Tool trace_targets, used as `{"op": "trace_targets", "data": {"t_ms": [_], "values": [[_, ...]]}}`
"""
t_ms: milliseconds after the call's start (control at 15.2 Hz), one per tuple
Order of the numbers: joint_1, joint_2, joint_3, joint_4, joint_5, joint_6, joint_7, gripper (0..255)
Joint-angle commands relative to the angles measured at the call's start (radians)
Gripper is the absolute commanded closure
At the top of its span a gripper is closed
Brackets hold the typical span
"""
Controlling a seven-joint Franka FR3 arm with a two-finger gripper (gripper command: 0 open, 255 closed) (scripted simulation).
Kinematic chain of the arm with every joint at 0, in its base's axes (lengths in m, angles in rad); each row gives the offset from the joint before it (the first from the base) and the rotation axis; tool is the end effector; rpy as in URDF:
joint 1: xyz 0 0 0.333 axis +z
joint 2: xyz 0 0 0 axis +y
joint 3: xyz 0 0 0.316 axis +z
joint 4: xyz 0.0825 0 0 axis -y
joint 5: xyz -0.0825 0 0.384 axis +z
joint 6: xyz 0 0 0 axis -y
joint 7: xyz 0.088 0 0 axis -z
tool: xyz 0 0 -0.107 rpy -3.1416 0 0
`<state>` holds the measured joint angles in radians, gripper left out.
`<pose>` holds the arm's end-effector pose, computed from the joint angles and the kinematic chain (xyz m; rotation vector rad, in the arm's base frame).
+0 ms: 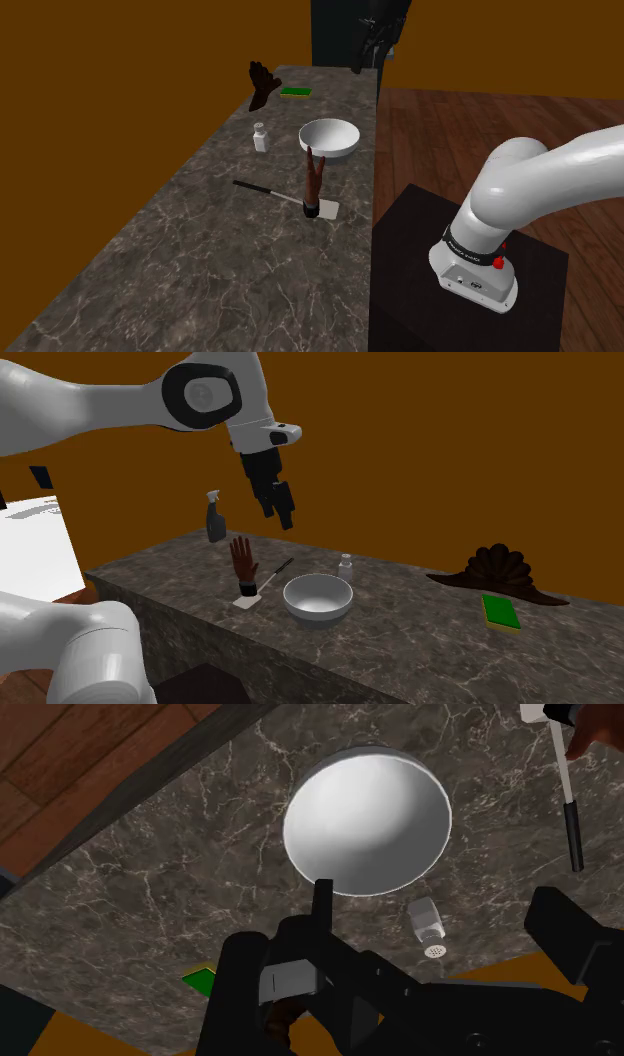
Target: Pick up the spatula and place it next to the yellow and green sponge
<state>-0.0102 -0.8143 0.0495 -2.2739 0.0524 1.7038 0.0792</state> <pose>0.3103 0.0238 0.6515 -3.0886 0.0797 -0.3762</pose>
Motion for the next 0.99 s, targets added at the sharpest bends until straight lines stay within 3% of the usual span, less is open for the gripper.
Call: {"op": "trace_targets", "data": {"t_ms": [0, 924], "values": [[0.000, 0.000, 0.000, 0.000, 0.000, 0.000, 0.000, 0], [0.134, 0.191, 0.158, -0.198, 0.078, 0.390, -0.034, 0]]}}
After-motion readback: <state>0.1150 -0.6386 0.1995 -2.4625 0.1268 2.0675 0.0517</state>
